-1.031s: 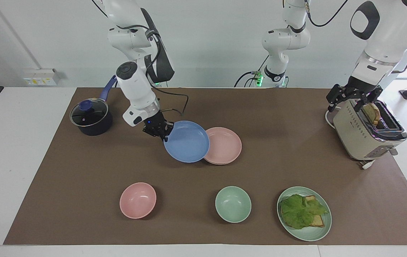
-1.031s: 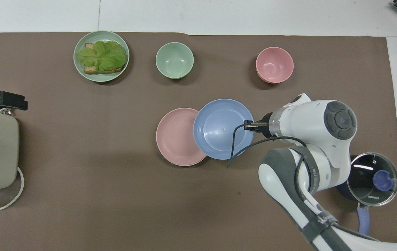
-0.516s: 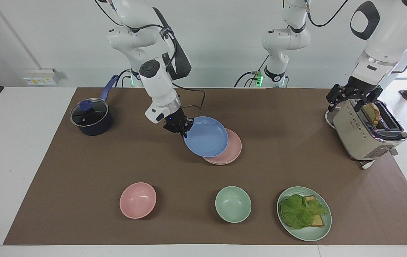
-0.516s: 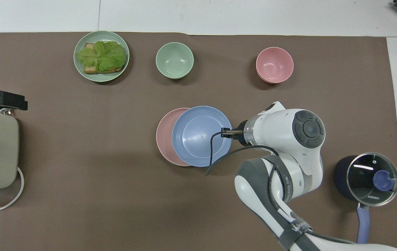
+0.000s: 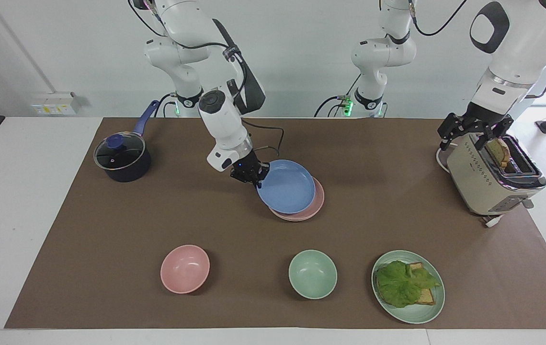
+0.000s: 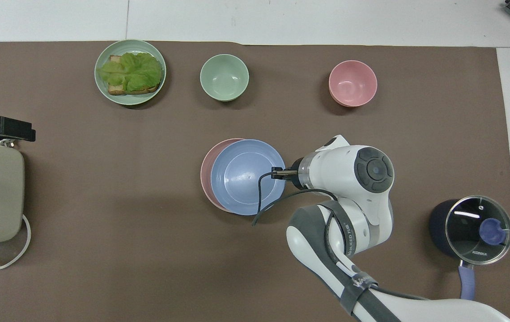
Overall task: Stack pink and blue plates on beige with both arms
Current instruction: 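Carry the blue plate with the right gripper onto the pink plate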
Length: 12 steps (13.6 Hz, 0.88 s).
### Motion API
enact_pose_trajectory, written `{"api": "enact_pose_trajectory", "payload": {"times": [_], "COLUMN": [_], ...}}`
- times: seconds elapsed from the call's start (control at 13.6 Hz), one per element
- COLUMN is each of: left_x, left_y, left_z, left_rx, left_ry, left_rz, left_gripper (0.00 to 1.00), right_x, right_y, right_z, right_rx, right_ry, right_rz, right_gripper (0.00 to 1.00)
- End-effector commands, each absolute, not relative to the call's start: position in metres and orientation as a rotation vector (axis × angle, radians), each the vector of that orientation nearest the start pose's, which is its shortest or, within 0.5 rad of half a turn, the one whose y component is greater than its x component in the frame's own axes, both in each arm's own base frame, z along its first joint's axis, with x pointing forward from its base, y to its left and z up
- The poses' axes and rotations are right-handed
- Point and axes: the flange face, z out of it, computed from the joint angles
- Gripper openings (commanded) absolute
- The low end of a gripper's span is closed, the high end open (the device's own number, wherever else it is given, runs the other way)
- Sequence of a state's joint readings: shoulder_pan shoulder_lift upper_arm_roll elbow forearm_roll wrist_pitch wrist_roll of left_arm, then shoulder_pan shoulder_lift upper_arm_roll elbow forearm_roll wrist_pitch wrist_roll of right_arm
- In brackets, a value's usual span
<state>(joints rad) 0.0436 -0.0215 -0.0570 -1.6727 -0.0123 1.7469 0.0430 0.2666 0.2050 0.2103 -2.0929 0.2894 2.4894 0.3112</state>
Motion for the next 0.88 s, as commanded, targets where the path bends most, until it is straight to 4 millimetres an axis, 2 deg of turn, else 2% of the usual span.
{"api": "enact_pose_trajectory", "payload": {"times": [0.0,0.81], "left_x": [0.560,0.560], "left_y": [-0.007,-0.007], "left_z": [0.605,0.605], "left_rx": [-3.132,-3.132], "left_ry": [0.073,0.073], "left_rz": [-0.132,-0.132], "left_gripper": [1.00,1.00], "right_x": [0.531,0.532], "right_y": [0.273,0.289], "right_z": [0.341,0.322], "right_rx": [-2.823,-2.809], "right_ry": [0.117,0.101], "right_rz": [-0.132,-0.171], "right_gripper": [0.00,0.00]}}
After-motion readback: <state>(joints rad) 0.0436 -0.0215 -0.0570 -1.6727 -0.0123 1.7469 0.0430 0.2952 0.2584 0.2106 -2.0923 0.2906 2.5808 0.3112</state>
